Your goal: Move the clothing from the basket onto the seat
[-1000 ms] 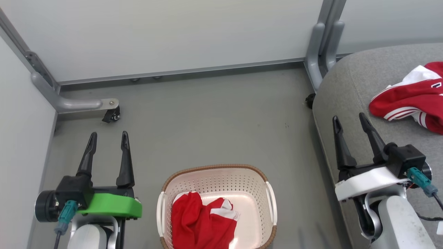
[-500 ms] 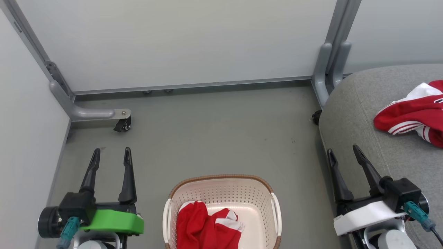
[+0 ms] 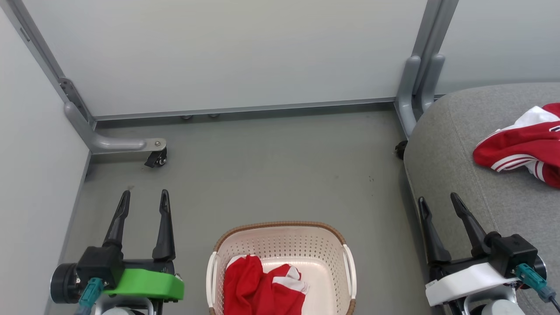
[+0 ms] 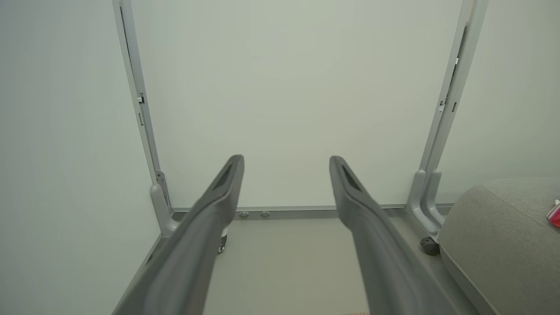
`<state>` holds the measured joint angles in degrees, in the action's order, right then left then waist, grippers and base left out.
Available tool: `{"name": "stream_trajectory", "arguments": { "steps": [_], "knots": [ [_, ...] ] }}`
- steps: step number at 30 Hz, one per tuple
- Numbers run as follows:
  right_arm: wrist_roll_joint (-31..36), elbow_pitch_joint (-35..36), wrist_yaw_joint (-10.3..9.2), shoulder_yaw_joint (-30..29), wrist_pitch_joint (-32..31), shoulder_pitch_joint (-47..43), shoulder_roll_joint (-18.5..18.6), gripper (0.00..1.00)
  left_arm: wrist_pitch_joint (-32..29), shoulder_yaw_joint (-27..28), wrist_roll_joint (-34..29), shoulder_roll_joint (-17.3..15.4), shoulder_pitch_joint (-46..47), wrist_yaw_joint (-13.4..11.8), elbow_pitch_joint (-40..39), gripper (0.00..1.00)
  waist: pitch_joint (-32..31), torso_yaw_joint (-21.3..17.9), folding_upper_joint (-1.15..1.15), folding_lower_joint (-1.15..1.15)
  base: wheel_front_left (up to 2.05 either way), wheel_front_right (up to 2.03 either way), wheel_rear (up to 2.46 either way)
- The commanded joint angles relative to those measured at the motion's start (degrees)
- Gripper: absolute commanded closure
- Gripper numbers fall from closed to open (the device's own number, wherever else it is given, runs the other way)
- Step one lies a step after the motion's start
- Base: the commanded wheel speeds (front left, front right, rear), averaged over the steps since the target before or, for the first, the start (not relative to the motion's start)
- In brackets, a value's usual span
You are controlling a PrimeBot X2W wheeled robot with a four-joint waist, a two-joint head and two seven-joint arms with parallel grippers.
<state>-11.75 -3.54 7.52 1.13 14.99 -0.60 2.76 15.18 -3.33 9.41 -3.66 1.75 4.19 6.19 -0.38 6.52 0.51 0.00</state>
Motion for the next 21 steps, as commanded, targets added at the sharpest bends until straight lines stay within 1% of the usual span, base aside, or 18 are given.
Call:
{"name": "stream_trajectory", "arguments": {
  "steps": [1,14,21],
  "knots": [
    [-0.2,0.1,-0.06,-0.2,0.2,-0.6,0.1,0.00,-0.1,0.3,-0.7,0.1,-0.8,0.3,0.2,0.00,0.0,0.0,-0.51,0.00,0.00,0.00,0.00],
    [0.2,0.2,-0.06,0.0,0.2,0.7,0.1,0.00,-0.1,0.9,-0.9,0.4,0.6,0.8,0.7,0.00,1.3,-0.4,-0.51,0.00,0.00,0.00,0.00],
    [0.5,0.8,-0.06,1.1,0.2,2.6,0.1,0.00,-0.1,-1.0,-1.0,0.5,5.3,1.8,2.4,0.00,3.5,-1.9,-0.51,0.00,0.00,0.00,0.00]
  ]
}}
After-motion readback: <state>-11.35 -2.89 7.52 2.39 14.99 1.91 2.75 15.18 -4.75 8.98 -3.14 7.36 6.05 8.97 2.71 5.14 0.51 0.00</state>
